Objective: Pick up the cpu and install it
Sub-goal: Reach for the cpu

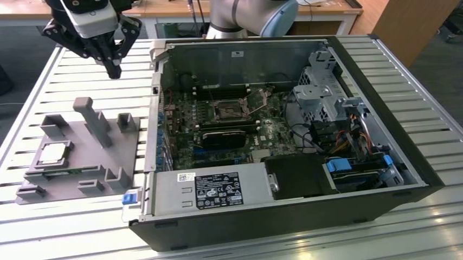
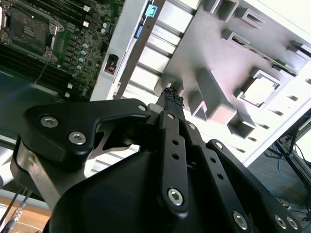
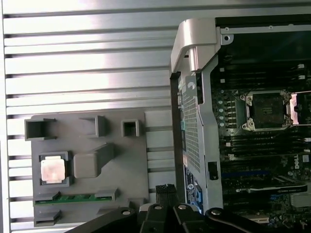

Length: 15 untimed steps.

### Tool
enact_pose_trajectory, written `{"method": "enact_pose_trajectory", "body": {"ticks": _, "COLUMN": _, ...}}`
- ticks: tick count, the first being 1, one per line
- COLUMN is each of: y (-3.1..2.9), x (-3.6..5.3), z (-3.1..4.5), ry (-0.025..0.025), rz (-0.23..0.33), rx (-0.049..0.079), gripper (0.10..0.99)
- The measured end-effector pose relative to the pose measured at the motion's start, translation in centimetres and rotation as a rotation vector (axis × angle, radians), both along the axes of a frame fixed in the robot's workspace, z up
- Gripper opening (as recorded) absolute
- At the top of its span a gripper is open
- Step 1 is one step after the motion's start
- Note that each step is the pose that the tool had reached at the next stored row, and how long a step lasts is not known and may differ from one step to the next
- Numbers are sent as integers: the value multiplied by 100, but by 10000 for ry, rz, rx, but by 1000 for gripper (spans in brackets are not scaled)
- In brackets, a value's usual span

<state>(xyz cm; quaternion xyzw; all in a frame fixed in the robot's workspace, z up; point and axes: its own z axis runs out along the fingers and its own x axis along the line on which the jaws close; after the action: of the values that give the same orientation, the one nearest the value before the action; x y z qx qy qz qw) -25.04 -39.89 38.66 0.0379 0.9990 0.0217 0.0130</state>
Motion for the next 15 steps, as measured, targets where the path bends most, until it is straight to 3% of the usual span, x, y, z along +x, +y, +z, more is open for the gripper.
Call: {"method": "enact_pose_trajectory", "body": {"ticks": 15, "y": 0, "x": -84, "z": -5, "ry": 0, "rz": 0, "rx": 1, "gripper": 106}}
